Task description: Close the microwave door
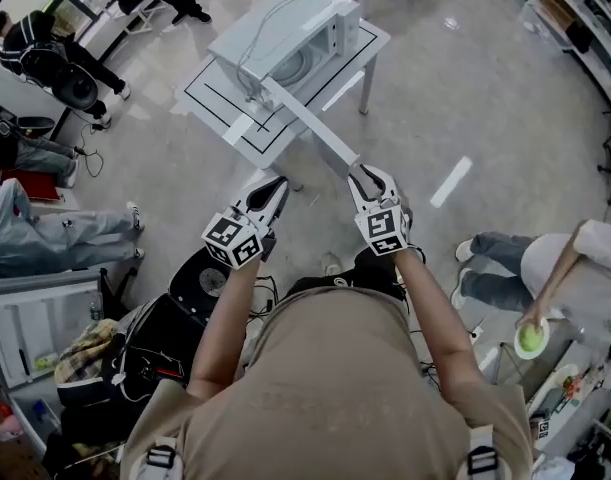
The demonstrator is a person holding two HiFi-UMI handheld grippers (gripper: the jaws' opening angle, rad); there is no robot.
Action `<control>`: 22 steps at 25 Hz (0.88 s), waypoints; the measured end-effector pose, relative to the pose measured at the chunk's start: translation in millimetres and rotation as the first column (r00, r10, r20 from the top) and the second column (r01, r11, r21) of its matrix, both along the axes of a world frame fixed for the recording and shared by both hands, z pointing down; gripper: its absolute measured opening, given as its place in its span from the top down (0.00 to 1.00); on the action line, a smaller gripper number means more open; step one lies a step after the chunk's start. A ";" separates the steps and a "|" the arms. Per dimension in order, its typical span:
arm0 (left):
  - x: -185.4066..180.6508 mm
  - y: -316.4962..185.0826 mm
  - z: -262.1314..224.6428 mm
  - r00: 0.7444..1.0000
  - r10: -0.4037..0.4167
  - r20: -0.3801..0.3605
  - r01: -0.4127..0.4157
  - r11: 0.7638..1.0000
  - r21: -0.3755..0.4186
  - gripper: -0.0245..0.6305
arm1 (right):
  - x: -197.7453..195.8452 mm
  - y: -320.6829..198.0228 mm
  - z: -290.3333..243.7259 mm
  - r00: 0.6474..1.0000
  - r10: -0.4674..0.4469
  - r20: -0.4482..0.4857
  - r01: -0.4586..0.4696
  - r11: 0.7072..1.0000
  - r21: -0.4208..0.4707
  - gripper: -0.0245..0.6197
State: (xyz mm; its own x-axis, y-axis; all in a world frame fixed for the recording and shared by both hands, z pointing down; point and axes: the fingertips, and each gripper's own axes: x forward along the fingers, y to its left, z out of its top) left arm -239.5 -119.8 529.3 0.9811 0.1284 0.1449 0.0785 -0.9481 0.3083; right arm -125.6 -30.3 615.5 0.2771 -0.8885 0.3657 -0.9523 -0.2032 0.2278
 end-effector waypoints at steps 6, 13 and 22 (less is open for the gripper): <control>14.8 -5.0 4.6 0.999 -0.029 0.034 0.029 1.000 0.012 0.95 | 13.7 -19.9 47.9 1.000 -0.018 -0.002 0.018 0.996 -0.084 0.79; 28.3 -12.2 11.4 0.995 -0.076 0.065 0.077 0.997 -0.009 0.95 | 38.7 -15.3 48.9 1.000 -0.011 -0.022 0.009 0.996 -0.091 0.79; 78.2 -15.1 18.5 0.992 -0.080 0.093 0.084 0.996 -0.037 0.95 | 91.5 -13.6 42.2 0.999 -0.050 -0.007 0.049 0.996 -0.079 0.79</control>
State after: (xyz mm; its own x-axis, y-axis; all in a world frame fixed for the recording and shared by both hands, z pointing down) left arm -161.4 -134.9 547.8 0.9714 0.0554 0.2307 -0.0296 -0.9365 0.3495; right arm -34.1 -43.9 657.7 0.2369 -0.8698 0.4329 -0.9586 -0.1366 0.2500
